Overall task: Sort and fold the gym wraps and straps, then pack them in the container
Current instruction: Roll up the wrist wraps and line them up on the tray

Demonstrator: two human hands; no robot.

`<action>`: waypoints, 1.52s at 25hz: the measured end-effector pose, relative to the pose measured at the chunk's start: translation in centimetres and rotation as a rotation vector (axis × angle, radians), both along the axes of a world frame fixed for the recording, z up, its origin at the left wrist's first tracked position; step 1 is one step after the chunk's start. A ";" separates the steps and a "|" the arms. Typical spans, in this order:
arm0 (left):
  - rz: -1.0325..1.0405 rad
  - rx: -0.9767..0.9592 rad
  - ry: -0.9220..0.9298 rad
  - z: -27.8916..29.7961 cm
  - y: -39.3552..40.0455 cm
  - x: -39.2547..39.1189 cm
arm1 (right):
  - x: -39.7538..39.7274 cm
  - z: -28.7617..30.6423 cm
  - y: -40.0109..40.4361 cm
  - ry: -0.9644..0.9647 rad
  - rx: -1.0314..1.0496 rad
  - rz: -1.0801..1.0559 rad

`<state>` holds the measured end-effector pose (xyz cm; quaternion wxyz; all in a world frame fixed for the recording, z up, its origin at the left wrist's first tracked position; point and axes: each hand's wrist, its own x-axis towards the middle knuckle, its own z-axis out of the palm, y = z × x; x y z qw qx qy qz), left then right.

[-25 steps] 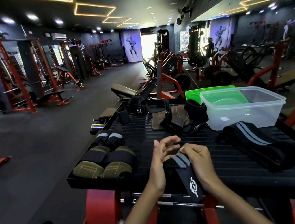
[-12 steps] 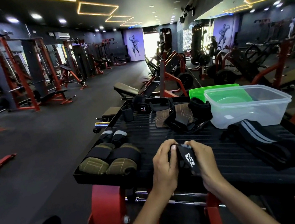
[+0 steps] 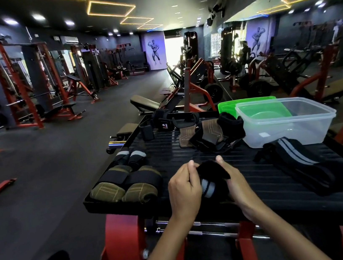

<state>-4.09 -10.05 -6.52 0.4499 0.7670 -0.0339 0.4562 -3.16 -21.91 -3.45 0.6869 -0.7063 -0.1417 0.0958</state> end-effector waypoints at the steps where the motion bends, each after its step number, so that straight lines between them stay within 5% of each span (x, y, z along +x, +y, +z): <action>1: 0.031 -0.020 0.024 -0.1 -0.1 0.0 | 0.0 -0.2 -0.2 -0.062 0.066 0.047; 5: 0.074 -0.049 0.096 -0.2 0.1 -0.1 | -0.4 -1.0 -1.7 -0.135 0.228 0.274; 9: 0.068 -0.085 0.199 0.2 0.0 0.3 | 0.6 -2.5 -2.4 -0.581 -0.195 0.174; 13: 0.022 -0.111 0.436 1.6 -0.3 0.2 | 0.4 -3.6 -2.0 -0.767 -0.344 0.018; 17: -0.375 -0.356 0.504 2.1 0.3 -0.3 | 0.3 -2.6 -1.9 -0.527 -0.122 -0.112; 20: -0.582 -0.080 0.456 -0.3 1.0 -1.3 | 0.1 -1.6 -2.3 -0.267 0.100 -0.116; 23: -0.466 0.120 0.378 -1.5 0.0 -1.5 | -0.5 -0.8 -1.9 -0.132 0.200 -0.118; 30: -0.286 0.070 0.059 -0.6 -0.4 0.2 | -0.6 -0.4 -1.2 -0.006 0.217 -0.043; 38: -0.344 0.393 0.071 -0.2 1.5 0.9 | 1.5 -0.7 -3.6 -0.020 0.224 -0.262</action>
